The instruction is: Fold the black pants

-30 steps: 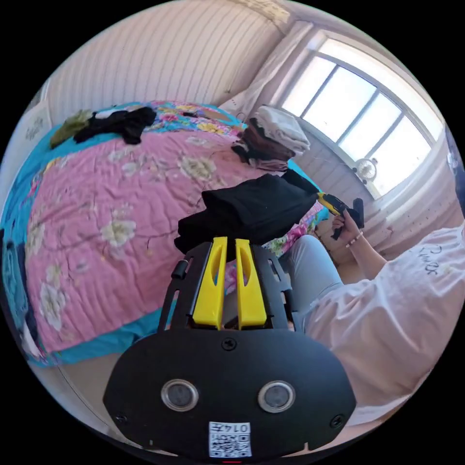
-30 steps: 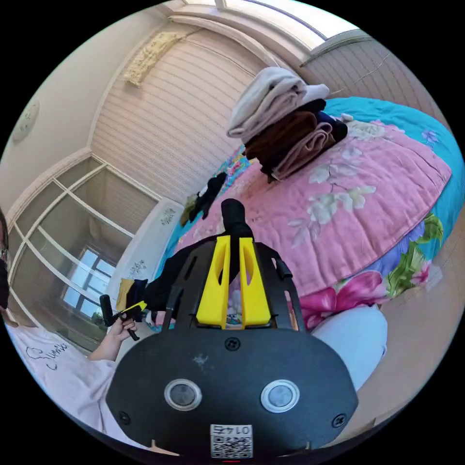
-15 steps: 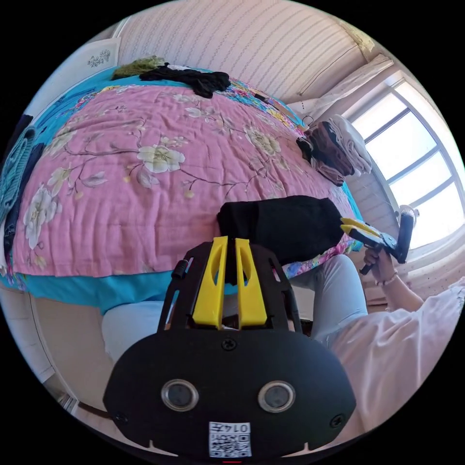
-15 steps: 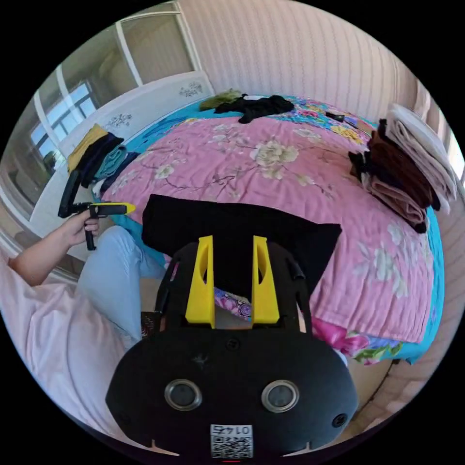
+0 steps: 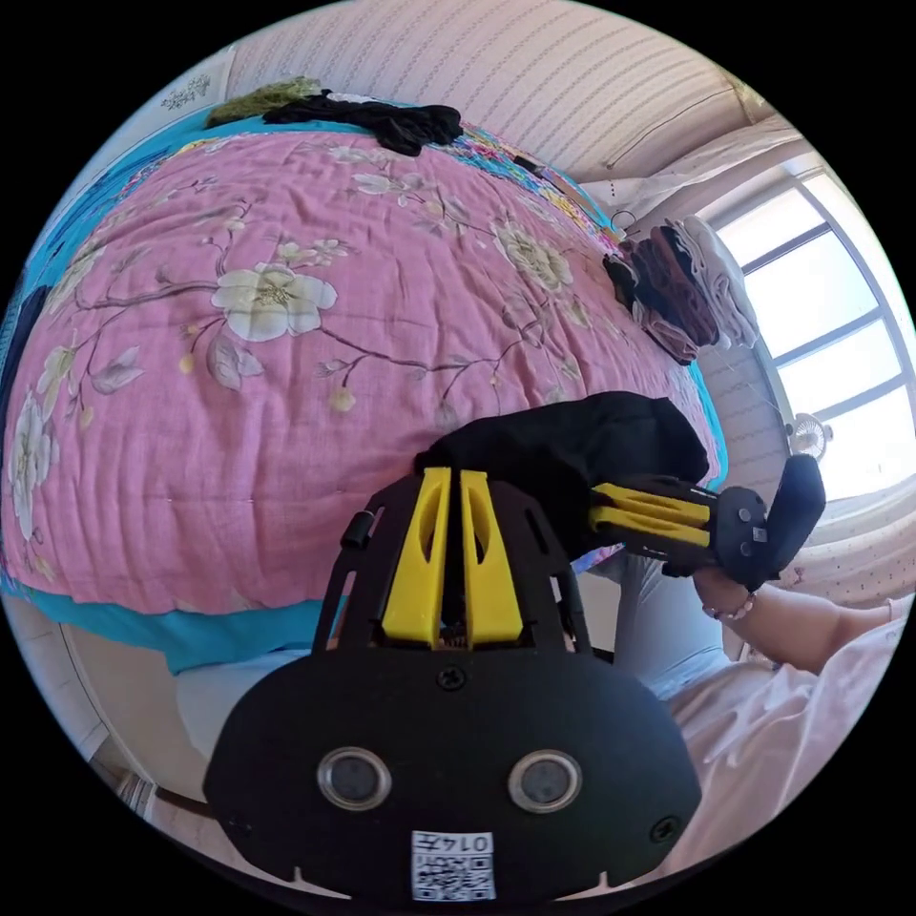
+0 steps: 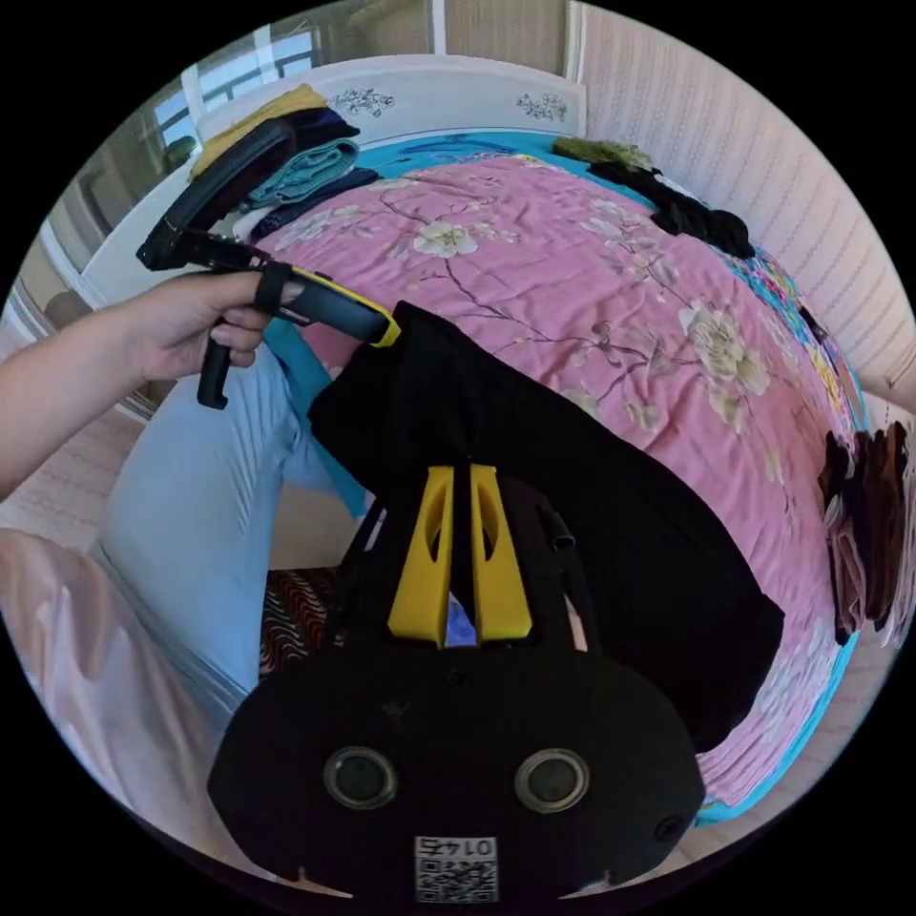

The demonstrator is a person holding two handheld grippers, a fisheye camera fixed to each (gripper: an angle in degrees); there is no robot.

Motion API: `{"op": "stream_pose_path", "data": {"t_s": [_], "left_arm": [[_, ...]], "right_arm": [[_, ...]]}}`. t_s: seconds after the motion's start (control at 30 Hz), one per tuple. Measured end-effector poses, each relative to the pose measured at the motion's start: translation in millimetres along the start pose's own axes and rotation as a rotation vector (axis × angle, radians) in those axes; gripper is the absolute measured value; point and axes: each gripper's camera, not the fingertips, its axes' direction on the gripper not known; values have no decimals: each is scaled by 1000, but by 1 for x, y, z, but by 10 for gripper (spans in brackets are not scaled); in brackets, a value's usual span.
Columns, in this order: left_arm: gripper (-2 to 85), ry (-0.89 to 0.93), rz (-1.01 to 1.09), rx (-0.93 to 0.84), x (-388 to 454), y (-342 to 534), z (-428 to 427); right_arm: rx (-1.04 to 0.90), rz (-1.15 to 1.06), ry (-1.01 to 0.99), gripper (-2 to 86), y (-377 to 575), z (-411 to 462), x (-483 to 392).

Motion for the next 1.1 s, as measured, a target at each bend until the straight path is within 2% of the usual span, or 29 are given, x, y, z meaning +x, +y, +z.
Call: {"op": "stream_pose_path", "data": {"t_s": [0.07,0.2,0.43,0.53,0.63,0.73,0.83,0.93,1.0,1.1], "left_arm": [[-6,-15,34,41,6,1,-21],[-9,21,98,153,22,-6,-70],[-10,121,356,474,65,-11,-209],[-10,113,438,496,65,11,-252],[-10,84,446,441,43,44,-257],[-10,-24,229,238,-4,72,-213],[-10,3,-8,65,-47,101,-174],[-9,73,-123,107,-63,126,-184],[-8,44,-136,158,-64,134,-202],[-1,24,-186,194,-70,144,-228]], "right_arm": [[73,166,-48,25,17,-33,42],[291,398,-12,20,69,-112,115],[782,795,226,19,220,-288,214],[930,983,303,20,288,-315,230],[872,1170,391,25,335,-307,246],[668,1297,332,35,359,-266,275],[475,1355,311,49,359,-225,290],[437,1394,452,56,356,-227,288],[444,1356,547,61,345,-240,285],[450,1143,639,75,290,-249,284]]}}
